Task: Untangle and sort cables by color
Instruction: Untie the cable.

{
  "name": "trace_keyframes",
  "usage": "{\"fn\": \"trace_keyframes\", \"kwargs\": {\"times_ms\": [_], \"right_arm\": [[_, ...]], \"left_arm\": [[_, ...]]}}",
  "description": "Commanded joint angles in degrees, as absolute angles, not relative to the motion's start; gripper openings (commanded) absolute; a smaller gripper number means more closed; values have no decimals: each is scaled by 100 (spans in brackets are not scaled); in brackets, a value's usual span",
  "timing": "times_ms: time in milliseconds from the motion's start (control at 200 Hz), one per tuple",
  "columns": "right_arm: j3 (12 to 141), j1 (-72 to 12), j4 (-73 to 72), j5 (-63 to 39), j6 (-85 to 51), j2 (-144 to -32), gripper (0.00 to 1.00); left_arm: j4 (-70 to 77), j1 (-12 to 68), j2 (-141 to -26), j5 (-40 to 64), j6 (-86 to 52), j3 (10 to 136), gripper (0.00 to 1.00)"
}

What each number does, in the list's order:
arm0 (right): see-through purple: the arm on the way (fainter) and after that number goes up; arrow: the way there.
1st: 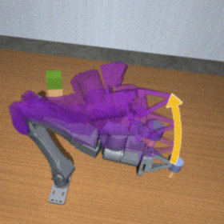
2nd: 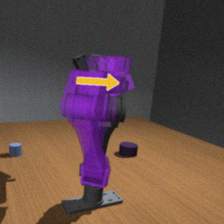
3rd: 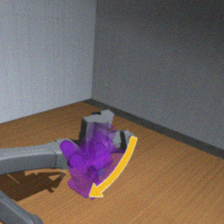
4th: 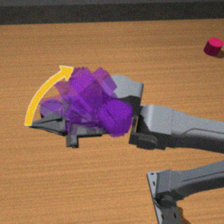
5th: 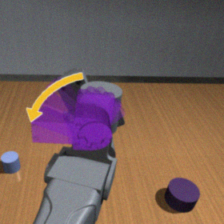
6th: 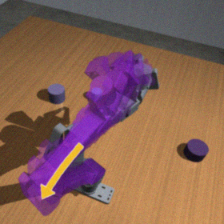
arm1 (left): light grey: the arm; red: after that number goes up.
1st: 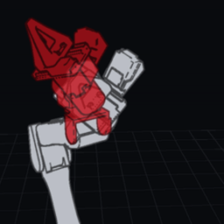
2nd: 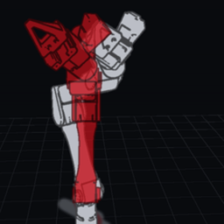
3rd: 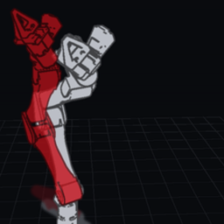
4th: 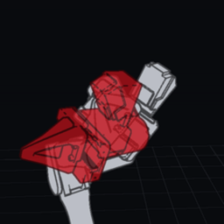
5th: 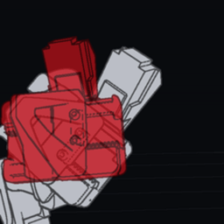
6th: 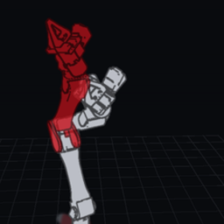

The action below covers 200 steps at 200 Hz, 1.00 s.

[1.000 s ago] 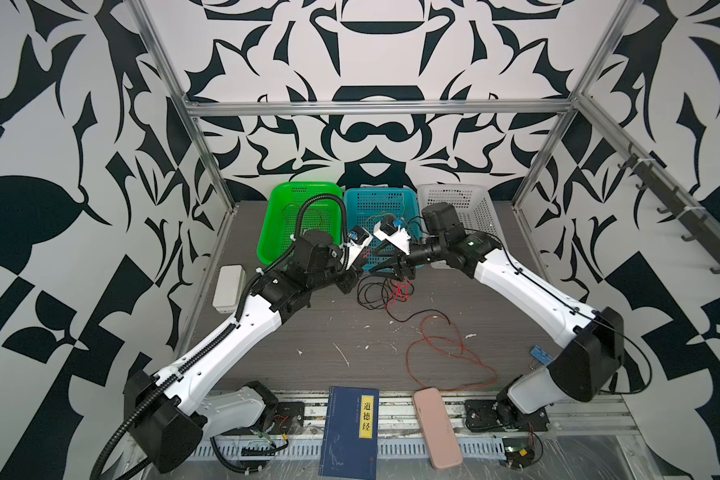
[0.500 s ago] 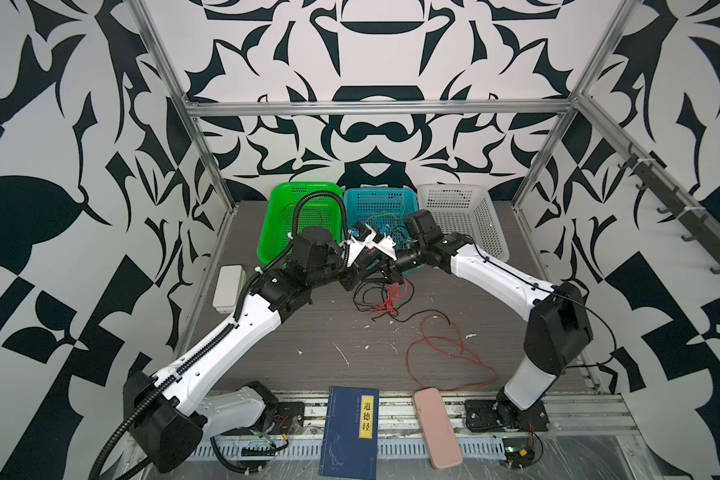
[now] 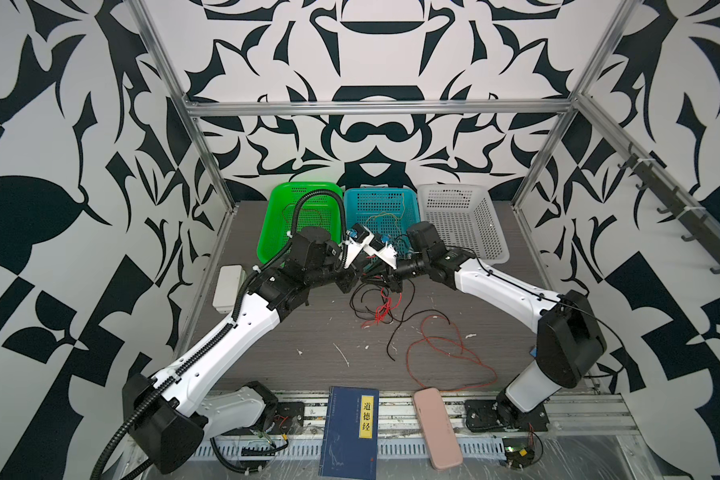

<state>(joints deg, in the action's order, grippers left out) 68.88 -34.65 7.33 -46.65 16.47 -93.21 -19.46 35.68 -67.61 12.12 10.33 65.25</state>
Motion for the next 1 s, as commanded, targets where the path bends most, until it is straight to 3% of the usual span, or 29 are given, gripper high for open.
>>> {"fn": "trace_keyframes", "kwargs": {"times_ms": [0,380,660,995], "right_arm": [[6478,-3421,1248,-3998,1734,-9315,18],[6373,-3419,1463,-2808,1725,-9518,27],[6075,-3419,1284,-2612,1707,-9245,37],[5957,-3361,1191,-2550,1506,-8790,37]], "left_arm": [[-1195,3080,-6641,528,897,7233,0],[-1141,2885,-6885,382,914,7908,0],[-1316,2620,-7191,479,1011,8580,0],[-1245,2554,-7163,405,1010,8499,0]]}}
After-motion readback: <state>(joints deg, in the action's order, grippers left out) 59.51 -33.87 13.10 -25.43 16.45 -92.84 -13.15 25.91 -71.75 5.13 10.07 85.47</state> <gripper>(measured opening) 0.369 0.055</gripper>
